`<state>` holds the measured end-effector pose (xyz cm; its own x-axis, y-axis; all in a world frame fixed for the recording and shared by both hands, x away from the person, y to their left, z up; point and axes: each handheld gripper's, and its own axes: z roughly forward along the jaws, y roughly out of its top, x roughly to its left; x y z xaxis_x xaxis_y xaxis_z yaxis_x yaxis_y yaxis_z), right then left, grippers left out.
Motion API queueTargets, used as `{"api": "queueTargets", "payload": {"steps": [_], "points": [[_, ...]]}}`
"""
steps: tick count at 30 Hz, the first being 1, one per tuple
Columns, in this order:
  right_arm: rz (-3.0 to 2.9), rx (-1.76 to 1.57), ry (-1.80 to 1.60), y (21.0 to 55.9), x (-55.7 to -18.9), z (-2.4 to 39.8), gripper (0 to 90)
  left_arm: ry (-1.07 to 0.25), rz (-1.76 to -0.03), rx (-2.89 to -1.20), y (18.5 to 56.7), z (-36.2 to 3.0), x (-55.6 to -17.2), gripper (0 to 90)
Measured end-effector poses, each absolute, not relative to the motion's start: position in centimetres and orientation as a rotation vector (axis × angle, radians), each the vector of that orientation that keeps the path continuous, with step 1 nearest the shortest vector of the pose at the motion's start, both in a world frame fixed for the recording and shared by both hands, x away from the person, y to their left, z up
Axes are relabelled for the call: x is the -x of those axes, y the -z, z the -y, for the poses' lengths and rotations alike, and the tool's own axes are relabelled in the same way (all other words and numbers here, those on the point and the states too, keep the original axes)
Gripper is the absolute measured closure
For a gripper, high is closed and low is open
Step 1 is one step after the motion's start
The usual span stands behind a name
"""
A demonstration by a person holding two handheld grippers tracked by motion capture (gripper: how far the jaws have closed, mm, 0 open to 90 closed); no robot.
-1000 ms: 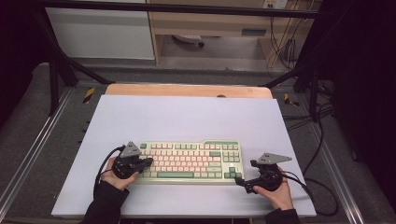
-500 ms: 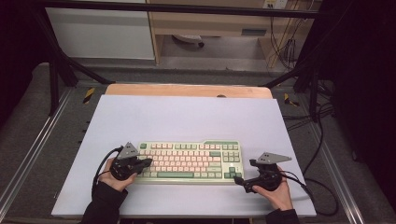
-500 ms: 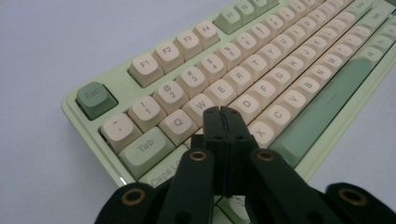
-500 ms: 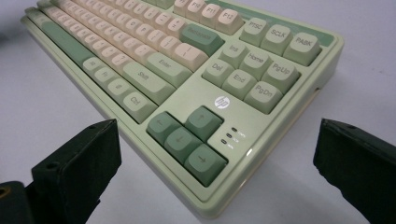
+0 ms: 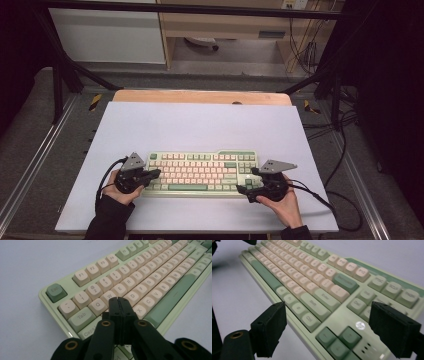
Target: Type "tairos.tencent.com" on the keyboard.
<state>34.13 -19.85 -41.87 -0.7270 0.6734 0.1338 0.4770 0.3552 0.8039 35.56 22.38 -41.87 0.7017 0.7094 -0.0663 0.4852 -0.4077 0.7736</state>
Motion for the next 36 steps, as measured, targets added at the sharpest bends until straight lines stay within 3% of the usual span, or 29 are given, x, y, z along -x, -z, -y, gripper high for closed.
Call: {"api": "queueTargets", "payload": {"steps": [15, 28, 36], "points": [[-2.427, -0.979, -1.380, 40.9, -34.8, 15.9, 36.3, -0.350, -0.910, -2.087, 41.9, -22.4, -35.5, 89.8], [-2.474, -0.926, -1.380, 40.5, -35.9, 12.0, 65.1, -0.346, -0.911, -2.085, 41.9, -22.4, -35.6, 89.8], [-2.491, -0.915, -1.355, 40.7, -36.6, 10.3, 76.6, -0.341, -0.907, -2.086, 42.0, -22.4, -35.6, 89.8]]}}
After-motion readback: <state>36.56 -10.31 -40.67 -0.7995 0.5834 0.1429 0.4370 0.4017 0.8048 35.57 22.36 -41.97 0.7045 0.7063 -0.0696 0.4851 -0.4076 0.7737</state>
